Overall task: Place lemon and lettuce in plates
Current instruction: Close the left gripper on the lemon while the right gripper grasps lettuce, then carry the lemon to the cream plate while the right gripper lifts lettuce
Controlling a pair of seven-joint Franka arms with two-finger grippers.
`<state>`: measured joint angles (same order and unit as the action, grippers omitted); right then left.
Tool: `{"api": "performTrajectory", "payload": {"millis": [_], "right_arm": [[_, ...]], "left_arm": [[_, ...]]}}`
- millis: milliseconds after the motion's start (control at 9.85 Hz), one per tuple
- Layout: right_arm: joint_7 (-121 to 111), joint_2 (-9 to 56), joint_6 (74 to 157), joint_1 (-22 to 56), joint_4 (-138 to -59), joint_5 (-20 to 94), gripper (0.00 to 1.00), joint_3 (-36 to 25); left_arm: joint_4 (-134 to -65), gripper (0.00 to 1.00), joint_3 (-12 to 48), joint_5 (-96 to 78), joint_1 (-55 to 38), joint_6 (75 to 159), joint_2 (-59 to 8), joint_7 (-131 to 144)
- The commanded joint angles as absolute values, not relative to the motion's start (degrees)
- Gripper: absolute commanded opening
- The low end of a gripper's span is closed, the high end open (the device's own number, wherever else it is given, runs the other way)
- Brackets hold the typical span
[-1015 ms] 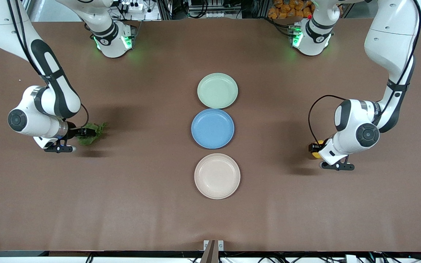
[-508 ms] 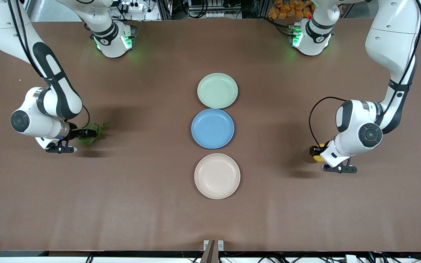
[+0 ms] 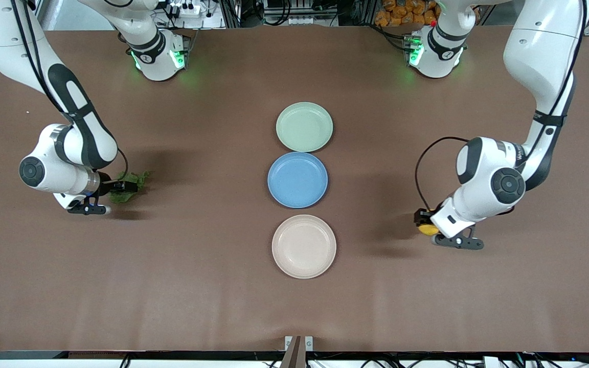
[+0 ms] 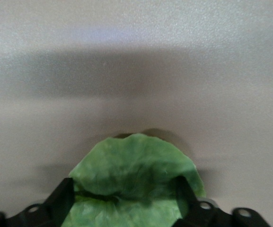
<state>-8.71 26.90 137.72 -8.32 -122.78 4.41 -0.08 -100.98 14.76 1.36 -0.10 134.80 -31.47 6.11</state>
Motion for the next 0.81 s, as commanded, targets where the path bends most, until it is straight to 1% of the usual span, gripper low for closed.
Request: {"api": "performTrajectory", "payload": {"millis": [0,102,305,406,609,711], "right_arm": [[-10.71,26.98,138.08,-9.4,-122.87,5.54,0.4,0.79],[-12.38,26.98,137.99,-9.84,-122.78,5.54,0.24,0.79],[-12.83,26.98,137.9,-10.28,-122.78,5.54,0.1,0.79],[-13.27,26.98,137.64,-10.2,-122.7,5.54,0.0,0.79],[-15.38,26.55,137.2,-10.2,-122.35,5.54,0.0,0.88],[-15.12,26.37,134.93,-10.11,-121.3,5.54,0.0,0.88]], "left_arm": [[-98.8,0.0,16.87,-3.93,-0.52,133.51,-30.93,8.95],[-98.09,0.0,16.96,-5.35,-1.48,133.51,-31.2,10.18],[-96.08,0.0,16.96,-9.38,-3.77,133.51,-32.25,13.0],[-94.76,0.0,16.96,-11.32,-4.56,133.59,-33.56,14.14],[-90.73,0.0,16.96,-13.35,-7.37,134.12,-36.11,15.37],[-88.09,0.0,16.96,-13.97,-8.69,134.9,-37.43,17.03]]}}
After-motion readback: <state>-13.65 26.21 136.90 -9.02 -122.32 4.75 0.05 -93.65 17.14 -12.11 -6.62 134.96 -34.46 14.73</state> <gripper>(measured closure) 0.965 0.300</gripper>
